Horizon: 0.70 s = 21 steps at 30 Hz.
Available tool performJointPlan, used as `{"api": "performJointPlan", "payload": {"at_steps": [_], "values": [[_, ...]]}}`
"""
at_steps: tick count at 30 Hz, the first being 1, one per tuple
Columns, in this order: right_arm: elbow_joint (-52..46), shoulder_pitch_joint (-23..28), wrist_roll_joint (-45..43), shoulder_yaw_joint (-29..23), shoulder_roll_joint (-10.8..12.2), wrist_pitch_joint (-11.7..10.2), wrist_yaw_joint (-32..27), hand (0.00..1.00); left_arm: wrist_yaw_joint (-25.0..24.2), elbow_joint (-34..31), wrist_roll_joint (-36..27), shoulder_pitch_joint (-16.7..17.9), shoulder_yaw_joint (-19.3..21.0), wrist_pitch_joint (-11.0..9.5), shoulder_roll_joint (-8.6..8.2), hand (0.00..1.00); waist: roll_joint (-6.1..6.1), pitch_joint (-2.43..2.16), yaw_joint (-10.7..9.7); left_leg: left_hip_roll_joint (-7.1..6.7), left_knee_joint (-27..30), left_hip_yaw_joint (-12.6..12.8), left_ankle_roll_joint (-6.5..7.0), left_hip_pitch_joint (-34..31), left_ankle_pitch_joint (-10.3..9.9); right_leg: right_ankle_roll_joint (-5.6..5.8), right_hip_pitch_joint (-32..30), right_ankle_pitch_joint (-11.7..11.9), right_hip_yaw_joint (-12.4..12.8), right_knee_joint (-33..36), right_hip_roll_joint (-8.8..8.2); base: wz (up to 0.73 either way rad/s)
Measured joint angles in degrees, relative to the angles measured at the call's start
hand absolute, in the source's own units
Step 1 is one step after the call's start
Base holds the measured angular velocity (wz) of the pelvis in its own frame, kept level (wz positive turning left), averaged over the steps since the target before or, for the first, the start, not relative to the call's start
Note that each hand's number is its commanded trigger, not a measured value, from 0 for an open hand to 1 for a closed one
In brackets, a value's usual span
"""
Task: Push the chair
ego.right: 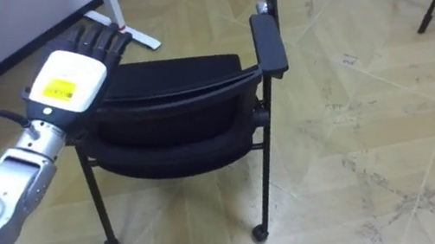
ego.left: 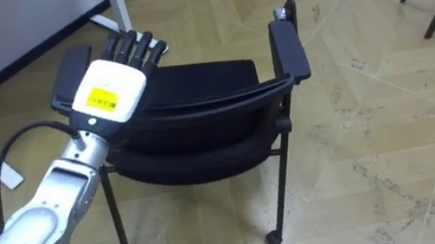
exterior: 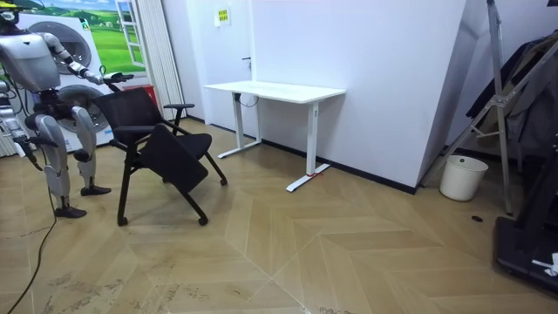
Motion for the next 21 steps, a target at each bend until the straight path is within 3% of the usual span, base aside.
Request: {"api": "performJointPlan", "payload": {"at_steps": [10,12,16,21], "values": [[-0.2,0.6,1.2,-0.5,0.0,0.8,-1.2,0.0,-1.6,5.7,-5.9,-0.8,-0.1,-0.7,-1.14,0.0,-0.94,0.3,-1.6,0.01,0.0,0.7,0.0,0.2,0.0,0.02,-0.3,0.1,0.3,0.1,0.1,-0.03],[-0.2,0.6,1.2,-0.5,0.0,0.9,-1.1,0.0,-2.5,6.2,-8.3,-0.7,-0.1,-1.1,-1.14,0.0,-1.32,0.22,-1.6,0.01,0.0,0.7,0.0,0.5,0.0,0.02,-0.3,0.1,0.4,0.1,0.1,0.0],[-0.6,0.6,1.1,-0.4,0.2,1.2,-1.0,0.0,-3.4,6.9,-12.6,-0.8,0.0,-1.6,-1.13,0.0,-2.64,-0.45,-1.3,0.03,0.0,0.8,0.0,0.5,0.0,0.02,-0.3,0.1,0.5,0.1,0.12,-0.01],[-0.6,0.6,0.9,-0.4,0.3,1.3,-0.9,0.0,-4.5,7.3,-12.7,-1.0,0.1,-2.0,-1.19,0.0,-3.16,-0.84,-1.0,0.02,0.0,0.8,0.0,0.8,0.0,0.02,-0.1,0.1,0.7,0.1,0.13,-0.02]]}}
